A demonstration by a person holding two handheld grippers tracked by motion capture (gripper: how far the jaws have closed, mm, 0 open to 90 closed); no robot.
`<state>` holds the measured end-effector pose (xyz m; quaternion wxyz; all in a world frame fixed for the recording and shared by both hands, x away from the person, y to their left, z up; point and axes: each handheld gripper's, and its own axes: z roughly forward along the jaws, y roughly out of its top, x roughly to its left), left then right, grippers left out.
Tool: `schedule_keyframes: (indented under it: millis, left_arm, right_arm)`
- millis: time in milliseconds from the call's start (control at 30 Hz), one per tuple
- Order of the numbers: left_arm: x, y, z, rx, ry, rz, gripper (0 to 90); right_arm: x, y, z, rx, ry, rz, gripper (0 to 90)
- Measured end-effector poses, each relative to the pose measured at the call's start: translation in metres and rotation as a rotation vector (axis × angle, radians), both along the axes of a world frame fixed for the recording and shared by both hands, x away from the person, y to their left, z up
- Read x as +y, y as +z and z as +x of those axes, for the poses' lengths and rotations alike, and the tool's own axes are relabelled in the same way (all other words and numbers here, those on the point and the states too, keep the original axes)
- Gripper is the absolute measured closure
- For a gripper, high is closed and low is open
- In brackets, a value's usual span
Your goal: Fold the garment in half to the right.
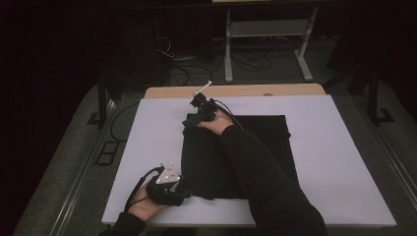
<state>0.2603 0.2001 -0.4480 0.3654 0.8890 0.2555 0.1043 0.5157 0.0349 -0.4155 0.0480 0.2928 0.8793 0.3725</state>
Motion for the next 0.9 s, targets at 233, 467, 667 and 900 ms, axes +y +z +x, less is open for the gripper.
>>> schedule_keyframes:
  millis: [233, 467, 667, 900]
  left_arm:
    - [0.000, 0.001, 0.002, 0.006, 0.001, -0.006, 54.9]
    - [-0.001, 0.004, 0.003, 0.009, -0.011, -0.002, 67.3]
    - [-0.003, 0.006, 0.003, 0.001, -0.025, 0.006, 72.1]
    - [-0.004, 0.009, 0.003, -0.016, -0.024, -0.018, 72.9]
  right_arm:
    - [0.007, -0.010, 0.010, 0.000, -0.036, -0.014, 0.0]
    - [0.012, -0.022, 0.018, 0.006, -0.059, -0.017, 12.6]
    - [0.013, -0.030, 0.022, 0.008, -0.085, -0.033, 15.8]
    - [0.013, -0.032, 0.022, -0.027, -0.103, -0.063, 38.1]
